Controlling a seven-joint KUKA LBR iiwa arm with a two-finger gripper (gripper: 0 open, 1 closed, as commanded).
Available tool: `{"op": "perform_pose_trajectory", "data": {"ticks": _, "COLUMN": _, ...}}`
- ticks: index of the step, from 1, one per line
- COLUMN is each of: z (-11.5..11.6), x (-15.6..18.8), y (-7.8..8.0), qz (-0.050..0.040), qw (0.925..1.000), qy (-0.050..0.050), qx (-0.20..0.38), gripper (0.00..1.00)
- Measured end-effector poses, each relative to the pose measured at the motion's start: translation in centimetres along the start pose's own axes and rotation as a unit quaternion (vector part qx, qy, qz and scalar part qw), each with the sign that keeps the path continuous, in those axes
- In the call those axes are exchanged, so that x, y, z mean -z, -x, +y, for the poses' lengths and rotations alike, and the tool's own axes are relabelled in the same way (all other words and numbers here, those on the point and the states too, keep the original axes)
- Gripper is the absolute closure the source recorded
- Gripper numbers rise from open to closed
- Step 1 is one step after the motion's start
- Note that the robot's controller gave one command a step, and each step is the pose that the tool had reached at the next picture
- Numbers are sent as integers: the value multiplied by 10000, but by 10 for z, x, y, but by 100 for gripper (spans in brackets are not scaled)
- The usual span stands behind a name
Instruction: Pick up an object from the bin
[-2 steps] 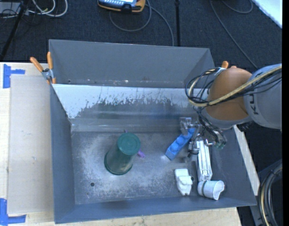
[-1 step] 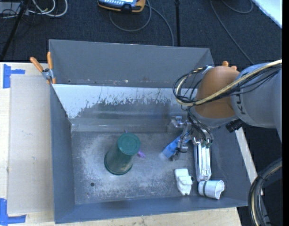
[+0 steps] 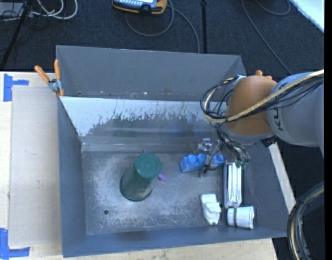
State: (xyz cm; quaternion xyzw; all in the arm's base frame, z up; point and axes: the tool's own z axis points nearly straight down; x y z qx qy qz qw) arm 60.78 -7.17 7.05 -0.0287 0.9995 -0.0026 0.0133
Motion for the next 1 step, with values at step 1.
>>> {"op": "perform_pose_trajectory", "data": {"ticks": 1, "z": 3, "x": 0, "y": 0, "qz": -9, "qw": 10000, "qy": -7, "qx": -56, "gripper": 100}}
